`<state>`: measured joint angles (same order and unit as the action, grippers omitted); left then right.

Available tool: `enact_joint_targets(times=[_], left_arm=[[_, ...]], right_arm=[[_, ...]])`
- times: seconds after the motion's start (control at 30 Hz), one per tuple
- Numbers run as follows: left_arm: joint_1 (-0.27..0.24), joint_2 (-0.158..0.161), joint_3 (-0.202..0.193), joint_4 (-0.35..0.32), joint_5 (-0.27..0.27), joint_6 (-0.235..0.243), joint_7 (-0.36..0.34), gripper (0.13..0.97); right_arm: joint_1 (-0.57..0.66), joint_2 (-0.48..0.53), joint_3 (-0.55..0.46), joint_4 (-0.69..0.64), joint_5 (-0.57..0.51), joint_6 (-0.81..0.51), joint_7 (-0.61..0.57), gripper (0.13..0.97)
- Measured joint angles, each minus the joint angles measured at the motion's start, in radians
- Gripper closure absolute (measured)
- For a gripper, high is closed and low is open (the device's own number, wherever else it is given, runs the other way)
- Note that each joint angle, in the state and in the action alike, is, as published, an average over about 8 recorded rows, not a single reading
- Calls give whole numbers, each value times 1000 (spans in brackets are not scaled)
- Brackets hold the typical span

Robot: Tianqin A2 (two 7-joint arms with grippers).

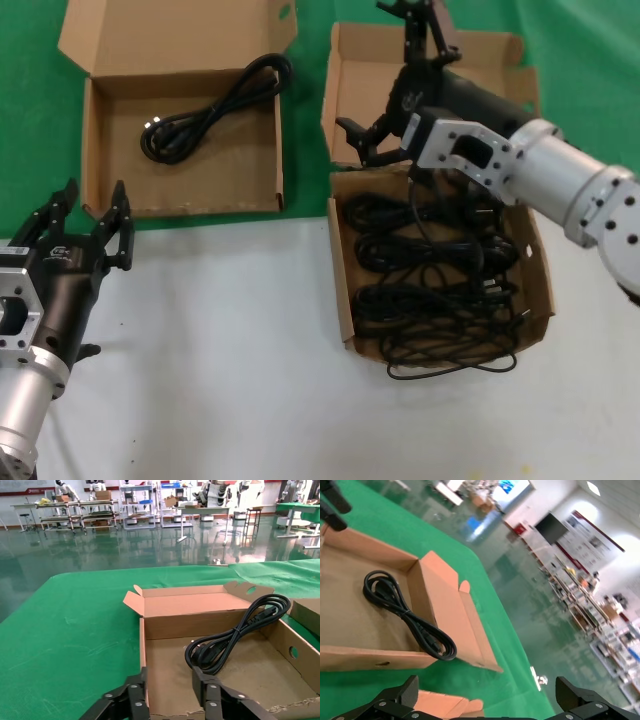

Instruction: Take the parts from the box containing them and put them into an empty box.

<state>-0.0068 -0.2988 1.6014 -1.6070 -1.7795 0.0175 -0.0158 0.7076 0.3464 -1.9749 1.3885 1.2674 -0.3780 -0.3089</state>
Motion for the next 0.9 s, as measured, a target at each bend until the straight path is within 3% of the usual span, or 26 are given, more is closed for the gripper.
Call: enact_joint_targets(times=[0.2, 0.47, 0.6, 0.9], left_arm=[[1, 0, 0, 1, -2, -2, 2, 717], [2, 0, 0, 2, -5, -4, 4, 510], [2, 0, 0, 2, -6, -5, 5, 510], [3, -1, -1, 3, -9, -8, 7, 321]], right_arm=[[-71, -5, 38, 21, 54, 38, 31, 135], [-167, -11, 88, 50, 125, 89, 73, 129], [-214, -14, 113, 64, 161, 114, 93, 129], [-320, -21, 170, 96, 241, 171, 140, 129]])
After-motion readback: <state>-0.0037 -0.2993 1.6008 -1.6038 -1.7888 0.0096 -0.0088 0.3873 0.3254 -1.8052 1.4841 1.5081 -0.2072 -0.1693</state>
